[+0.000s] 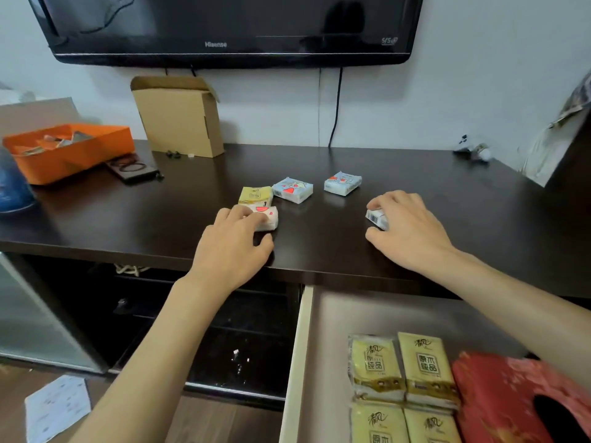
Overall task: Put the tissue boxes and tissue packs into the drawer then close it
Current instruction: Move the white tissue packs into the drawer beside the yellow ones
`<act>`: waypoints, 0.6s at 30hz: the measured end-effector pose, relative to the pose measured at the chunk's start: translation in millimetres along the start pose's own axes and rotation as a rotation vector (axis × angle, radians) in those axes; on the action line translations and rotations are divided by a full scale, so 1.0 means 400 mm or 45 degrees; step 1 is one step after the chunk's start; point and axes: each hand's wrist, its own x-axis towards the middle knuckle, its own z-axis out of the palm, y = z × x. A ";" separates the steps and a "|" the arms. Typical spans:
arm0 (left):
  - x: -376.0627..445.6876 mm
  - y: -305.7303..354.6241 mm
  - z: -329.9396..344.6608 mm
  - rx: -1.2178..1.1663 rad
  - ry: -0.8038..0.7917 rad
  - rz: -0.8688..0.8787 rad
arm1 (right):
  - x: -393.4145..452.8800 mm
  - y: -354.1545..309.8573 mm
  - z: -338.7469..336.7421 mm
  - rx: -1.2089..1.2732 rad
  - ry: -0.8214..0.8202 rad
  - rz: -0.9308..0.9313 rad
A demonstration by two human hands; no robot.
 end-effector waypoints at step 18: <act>0.178 0.170 -0.007 -0.154 -0.077 0.185 | -0.015 0.091 -0.017 0.503 0.009 -0.024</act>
